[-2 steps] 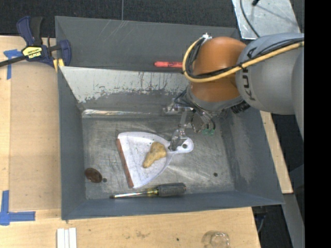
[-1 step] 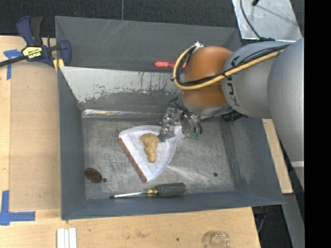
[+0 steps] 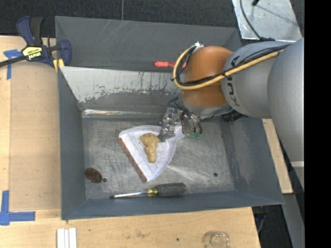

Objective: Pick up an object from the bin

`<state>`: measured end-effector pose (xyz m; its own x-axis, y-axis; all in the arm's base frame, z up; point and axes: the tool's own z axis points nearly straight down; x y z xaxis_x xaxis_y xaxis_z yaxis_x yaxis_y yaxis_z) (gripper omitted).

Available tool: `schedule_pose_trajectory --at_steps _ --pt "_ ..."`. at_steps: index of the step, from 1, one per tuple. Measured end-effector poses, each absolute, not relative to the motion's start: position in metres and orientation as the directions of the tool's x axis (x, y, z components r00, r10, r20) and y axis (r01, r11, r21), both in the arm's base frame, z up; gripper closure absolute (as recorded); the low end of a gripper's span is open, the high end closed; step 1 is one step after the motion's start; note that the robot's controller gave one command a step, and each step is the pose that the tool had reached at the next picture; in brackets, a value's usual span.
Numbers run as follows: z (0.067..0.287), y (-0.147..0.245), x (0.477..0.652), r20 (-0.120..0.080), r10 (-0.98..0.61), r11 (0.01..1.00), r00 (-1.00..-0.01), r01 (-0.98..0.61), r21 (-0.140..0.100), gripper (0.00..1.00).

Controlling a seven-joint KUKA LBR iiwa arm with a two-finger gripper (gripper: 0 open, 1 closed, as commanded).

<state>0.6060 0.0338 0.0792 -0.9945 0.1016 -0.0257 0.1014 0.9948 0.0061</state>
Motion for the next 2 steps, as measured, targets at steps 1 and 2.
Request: schedule_pose_trajectory --at_steps 1,2 --pt "0.271 0.028 0.609 -0.002 0.047 0.999 -0.999 0.047 0.000 1.00" --pt "0.308 0.027 0.612 -0.012 0.039 0.999 -0.999 0.039 0.000 1.00"
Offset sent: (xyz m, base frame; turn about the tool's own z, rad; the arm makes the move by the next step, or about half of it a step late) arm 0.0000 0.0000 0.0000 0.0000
